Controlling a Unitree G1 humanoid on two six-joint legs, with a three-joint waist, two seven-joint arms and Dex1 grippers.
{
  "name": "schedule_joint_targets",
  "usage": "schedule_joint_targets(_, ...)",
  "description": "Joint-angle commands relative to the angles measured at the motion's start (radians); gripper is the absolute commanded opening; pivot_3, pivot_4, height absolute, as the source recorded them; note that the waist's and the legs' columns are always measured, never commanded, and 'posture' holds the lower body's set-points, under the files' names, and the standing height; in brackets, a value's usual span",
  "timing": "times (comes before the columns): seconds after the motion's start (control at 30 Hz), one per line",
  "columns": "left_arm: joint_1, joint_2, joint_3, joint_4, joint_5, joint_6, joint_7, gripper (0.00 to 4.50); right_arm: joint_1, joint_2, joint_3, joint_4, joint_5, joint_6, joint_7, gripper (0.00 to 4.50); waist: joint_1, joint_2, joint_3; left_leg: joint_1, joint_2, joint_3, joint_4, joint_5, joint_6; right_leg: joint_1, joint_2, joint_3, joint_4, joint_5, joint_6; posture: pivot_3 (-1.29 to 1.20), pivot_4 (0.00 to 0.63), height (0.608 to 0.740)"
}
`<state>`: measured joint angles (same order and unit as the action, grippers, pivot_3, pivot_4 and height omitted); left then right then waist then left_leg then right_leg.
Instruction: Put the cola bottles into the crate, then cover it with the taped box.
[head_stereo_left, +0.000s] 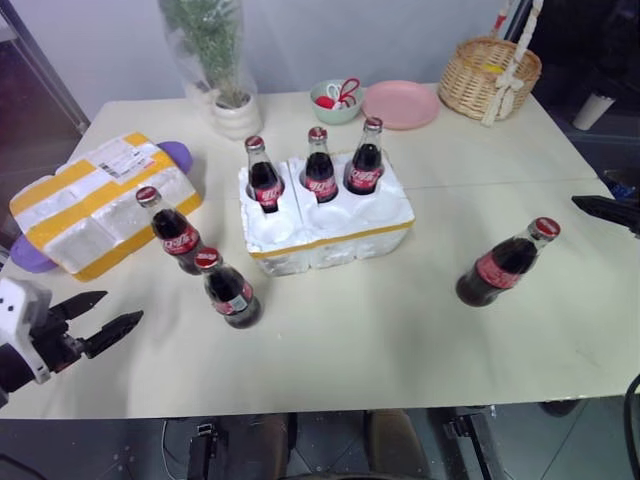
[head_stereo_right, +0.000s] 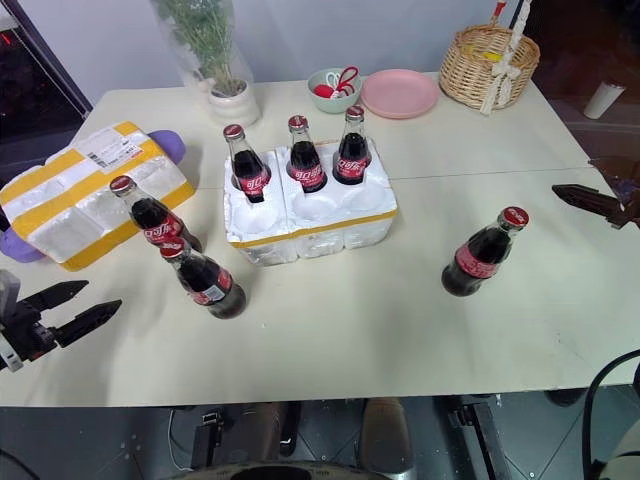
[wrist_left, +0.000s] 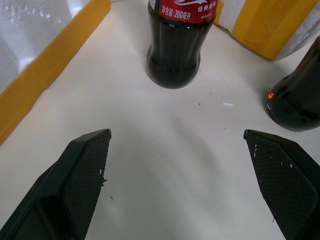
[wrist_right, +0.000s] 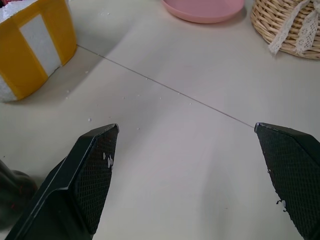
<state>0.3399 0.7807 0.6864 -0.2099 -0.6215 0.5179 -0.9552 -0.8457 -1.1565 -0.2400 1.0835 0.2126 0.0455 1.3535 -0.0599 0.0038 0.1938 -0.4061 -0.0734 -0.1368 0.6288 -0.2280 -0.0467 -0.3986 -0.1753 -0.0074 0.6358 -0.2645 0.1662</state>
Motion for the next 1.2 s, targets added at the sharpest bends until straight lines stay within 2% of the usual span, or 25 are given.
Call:
schedule_joint_targets(0.03,-0.002,0.013,0.016,0.004,0.003,-0.019,-0.007,4.46,-0.018,-0.019,-0.028,-0.032,0.020,-0.002,0.000,4.50,0.000,0.000,0.000,0.000,0.001,0.000,0.000,0.000,0.000,0.000,0.001,0.000,0.000,0.000,-0.001,0.00,0.150,0.737)
schedule_joint_targets(0.5,-0.067,0.030,0.040,-0.008,-0.054,0.045,0.019,4.46,-0.049,-0.011,-0.028,-0.045,0.028,0.056,0.010,4.50,0.002,0.000,0.000,0.000,0.003,0.002,0.000,0.000,0.000,-0.002,0.003,0.002,0.000,0.002,-0.002,0.00,0.150,0.737)
schedule_joint_targets(0.67,-0.200,0.075,0.035,0.000,-0.152,0.110,0.009,4.46,-0.185,-0.015,0.007,-0.105,0.053,0.191,0.159,4.50,0.003,0.000,0.000,0.000,0.004,0.003,0.000,0.000,0.000,-0.003,0.004,0.003,0.000,0.002,-0.003,0.00,0.150,0.737)
schedule_joint_targets(0.77,-0.263,0.095,-0.032,0.027,-0.120,0.091,0.000,4.46,-0.276,0.000,0.057,-0.179,0.072,0.300,0.244,4.50,-0.001,0.001,0.000,0.000,0.004,0.004,-0.001,0.000,0.000,-0.004,0.005,0.004,0.000,0.003,-0.002,0.00,0.150,0.737)
schedule_joint_targets(0.87,-0.338,0.090,-0.114,0.091,-0.066,0.053,0.007,4.46,-0.306,0.015,0.127,-0.305,0.139,0.392,0.261,4.50,-0.003,0.000,0.000,0.000,0.005,0.004,-0.002,0.000,0.000,-0.005,0.005,0.004,0.000,0.003,-0.002,0.00,0.150,0.737)
schedule_joint_targets(1.03,-0.463,0.066,-0.249,0.217,0.022,-0.025,-0.005,4.46,-0.279,0.017,0.214,-0.523,0.290,0.515,0.261,4.50,0.000,0.000,0.000,-0.001,0.006,0.004,-0.001,0.000,0.000,-0.006,0.007,0.004,0.000,0.004,-0.002,0.00,0.150,0.737)
schedule_joint_targets(1.2,-0.577,0.029,-0.327,0.339,0.088,-0.102,-0.003,4.46,-0.247,0.026,0.228,-0.703,0.401,0.606,0.261,4.50,0.012,0.000,0.001,-0.002,0.006,0.004,0.000,0.000,0.000,-0.007,0.007,0.004,0.001,0.004,-0.001,0.00,0.150,0.737)
